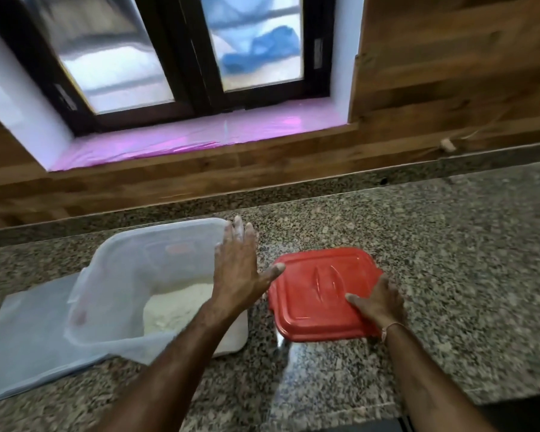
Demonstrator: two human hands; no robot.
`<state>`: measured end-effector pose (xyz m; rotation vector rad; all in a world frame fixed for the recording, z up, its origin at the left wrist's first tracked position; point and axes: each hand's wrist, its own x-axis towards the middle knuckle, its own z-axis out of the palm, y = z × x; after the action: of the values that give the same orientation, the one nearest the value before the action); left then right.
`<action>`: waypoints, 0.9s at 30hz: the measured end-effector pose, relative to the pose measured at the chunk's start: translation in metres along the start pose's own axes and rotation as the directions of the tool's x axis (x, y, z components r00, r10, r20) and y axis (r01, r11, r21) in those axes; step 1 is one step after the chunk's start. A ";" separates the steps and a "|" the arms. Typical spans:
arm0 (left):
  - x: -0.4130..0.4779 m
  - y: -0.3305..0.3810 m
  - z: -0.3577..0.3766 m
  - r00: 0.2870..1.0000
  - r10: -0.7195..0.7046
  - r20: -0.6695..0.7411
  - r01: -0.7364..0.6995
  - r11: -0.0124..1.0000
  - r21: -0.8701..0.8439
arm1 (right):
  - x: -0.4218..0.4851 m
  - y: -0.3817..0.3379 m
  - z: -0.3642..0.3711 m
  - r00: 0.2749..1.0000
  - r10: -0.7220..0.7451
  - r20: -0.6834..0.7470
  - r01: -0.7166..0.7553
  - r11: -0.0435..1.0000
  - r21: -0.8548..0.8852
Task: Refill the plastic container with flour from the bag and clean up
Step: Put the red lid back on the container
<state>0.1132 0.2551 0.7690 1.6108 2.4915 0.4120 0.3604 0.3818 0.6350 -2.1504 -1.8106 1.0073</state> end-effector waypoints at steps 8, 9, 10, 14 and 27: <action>-0.002 0.000 0.001 1.000 0.007 -0.018 -0.006 0.999 0.037 | 0.001 -0.023 0.025 0.999 -0.051 -0.005 0.051 0.999 -0.008; -0.002 0.001 0.001 1.000 0.007 -0.016 -0.006 0.999 0.037 | 0.000 -0.027 0.026 0.999 -0.038 -0.005 0.038 0.999 0.025; -0.001 0.002 0.000 1.000 0.007 -0.014 -0.006 0.999 0.037 | 0.003 -0.027 0.029 1.000 -0.024 -0.008 0.024 0.996 0.089; 0.000 0.002 0.000 1.000 0.001 -0.020 0.000 1.000 0.031 | 0.009 -0.022 0.023 0.996 0.050 0.069 -0.078 0.855 0.513; -0.001 -0.005 -0.029 0.998 -0.033 0.051 0.052 0.899 -0.435 | -0.020 -0.028 -0.099 0.986 -0.107 0.130 -0.096 0.281 0.955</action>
<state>0.1012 0.2481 0.7946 1.3639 2.1879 0.8510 0.3942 0.3994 0.7328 -1.2258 -0.7157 1.7135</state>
